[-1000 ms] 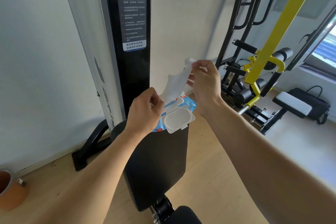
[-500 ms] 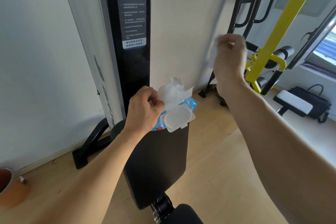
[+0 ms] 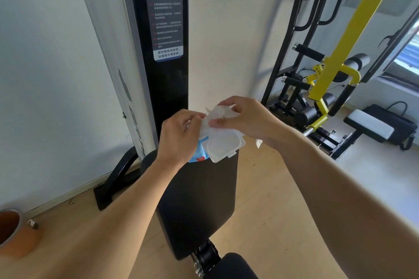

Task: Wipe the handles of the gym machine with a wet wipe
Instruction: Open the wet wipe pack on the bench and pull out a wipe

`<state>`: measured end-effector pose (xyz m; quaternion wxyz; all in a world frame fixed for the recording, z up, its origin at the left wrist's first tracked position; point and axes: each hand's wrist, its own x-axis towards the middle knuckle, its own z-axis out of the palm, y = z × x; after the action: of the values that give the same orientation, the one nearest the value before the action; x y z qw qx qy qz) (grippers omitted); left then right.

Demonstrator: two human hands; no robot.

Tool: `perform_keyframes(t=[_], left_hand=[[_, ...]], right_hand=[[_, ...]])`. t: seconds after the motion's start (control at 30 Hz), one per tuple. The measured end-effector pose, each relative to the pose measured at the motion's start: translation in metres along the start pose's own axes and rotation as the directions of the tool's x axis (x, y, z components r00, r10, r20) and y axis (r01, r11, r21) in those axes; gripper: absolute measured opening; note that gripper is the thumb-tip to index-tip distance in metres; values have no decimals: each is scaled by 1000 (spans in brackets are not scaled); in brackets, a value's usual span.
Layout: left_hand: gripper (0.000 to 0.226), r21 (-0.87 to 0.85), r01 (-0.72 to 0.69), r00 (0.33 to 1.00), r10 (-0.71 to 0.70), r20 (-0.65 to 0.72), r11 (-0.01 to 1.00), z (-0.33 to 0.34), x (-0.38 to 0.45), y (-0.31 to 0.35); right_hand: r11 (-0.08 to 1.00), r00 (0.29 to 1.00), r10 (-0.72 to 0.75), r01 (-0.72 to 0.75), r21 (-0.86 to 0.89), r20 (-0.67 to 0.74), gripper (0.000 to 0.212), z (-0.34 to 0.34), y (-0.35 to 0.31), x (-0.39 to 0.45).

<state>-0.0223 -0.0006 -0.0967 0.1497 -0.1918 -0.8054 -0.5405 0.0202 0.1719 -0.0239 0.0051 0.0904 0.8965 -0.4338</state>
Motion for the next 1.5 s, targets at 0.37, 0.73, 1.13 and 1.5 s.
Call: perform_keyframes(t=[0.37,0.73,1.13,1.5], left_hand=[[6,83,-49,999,47,25,995,1,1,-3],[16,123,-30,1000,31,-3,992,-2,-1,-1],[18,57,16,998,-12,-60,998,0,1,-1],[8,161,-23,996,36,-79,987,-1,0,-3]], right_hand=[[965,939,71,20,260,-337,44,-14,9,13],[981,998,-57,53,-188,-14,32,3,4,21],[837,969,-238,165,-522,-74,35,25,2,9],[930,960,-196,117,-349,-202,25,28,3,8]])
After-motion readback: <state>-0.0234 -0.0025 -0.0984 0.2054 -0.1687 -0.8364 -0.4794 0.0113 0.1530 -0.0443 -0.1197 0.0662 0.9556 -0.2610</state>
